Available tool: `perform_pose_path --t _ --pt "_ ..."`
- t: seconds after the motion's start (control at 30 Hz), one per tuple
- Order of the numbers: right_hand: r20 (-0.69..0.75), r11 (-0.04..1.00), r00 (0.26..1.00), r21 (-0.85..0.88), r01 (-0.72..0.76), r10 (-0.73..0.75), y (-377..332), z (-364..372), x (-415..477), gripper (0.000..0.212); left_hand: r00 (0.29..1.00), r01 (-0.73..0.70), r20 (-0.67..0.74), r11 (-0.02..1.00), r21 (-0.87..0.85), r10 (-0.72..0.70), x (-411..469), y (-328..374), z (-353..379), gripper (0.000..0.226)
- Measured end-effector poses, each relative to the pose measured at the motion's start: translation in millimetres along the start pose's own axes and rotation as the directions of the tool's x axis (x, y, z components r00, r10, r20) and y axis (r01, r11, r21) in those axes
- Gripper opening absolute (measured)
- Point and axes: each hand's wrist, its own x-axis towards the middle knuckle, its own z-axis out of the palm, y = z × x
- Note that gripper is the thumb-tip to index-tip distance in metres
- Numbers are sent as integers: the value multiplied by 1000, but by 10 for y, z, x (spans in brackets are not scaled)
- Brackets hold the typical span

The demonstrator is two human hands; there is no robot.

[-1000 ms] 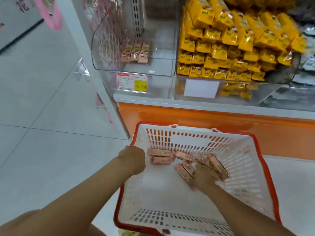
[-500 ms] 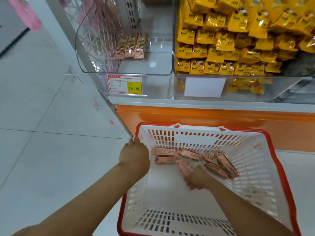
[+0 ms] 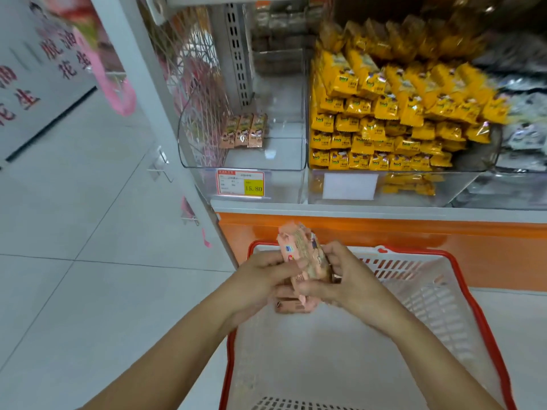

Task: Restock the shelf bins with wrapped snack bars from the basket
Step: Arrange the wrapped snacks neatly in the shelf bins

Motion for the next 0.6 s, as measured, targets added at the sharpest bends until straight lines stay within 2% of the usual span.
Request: perform_pose_path --t 0.07,0.2,0.33,0.43,0.6 --pt "-45 994 996 64 86 -83 -167 -23 -55 35 996 -82 24 995 -58 83 -76 118 -47 36" --pt "-165 970 974 158 183 -157 -460 8 -132 42 986 -165 19 981 -100 168 -196 269 -134 35" --pt "-303 945 933 198 258 -191 -665 117 -137 46 976 -180 -128 983 -36 174 -174 364 -135 39" --pt "-336 939 920 201 278 -201 -769 191 -99 43 965 -166 -204 986 0 162 -152 434 -113 45" --pt "-313 944 932 209 257 -185 -875 241 -2 30 941 -225 -235 970 96 242 -174 577 -63 37"
